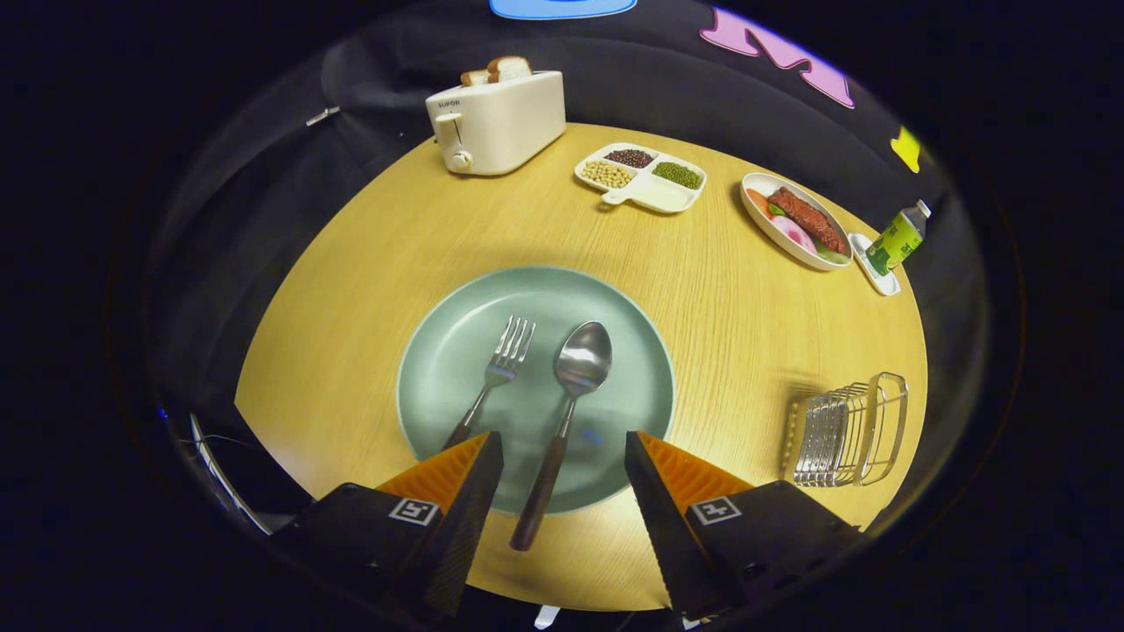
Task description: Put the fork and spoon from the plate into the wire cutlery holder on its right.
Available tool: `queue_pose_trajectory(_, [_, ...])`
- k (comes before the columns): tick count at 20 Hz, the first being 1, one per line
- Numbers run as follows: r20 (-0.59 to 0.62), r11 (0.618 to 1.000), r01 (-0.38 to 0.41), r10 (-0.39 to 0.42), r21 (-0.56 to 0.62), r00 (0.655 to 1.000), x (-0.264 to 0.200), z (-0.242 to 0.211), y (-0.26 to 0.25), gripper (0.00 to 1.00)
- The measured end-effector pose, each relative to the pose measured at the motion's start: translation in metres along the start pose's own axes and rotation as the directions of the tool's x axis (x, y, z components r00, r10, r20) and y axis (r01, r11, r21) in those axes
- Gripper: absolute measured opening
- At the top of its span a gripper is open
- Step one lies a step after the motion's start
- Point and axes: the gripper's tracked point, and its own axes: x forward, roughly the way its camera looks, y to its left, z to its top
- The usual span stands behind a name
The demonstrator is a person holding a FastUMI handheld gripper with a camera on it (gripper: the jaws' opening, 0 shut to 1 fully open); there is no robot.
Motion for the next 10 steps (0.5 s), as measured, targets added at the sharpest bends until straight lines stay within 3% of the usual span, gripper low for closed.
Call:
queue_pose_trajectory(4, [-0.06, 0.998, 0.017, -0.02, -0.054, 0.998, 0.018, -0.01, -0.002, 0.85])
queue_pose_trajectory(6, [-0.094, 0.998, 0.016, -0.022, -0.063, 0.995, 0.026, -0.015, -0.002, 0.79])
queue_pose_trajectory(10, [-0.16, 0.999, 0.013, -0.019, -0.036, 0.987, 0.037, -0.021, 0.0, 0.52])
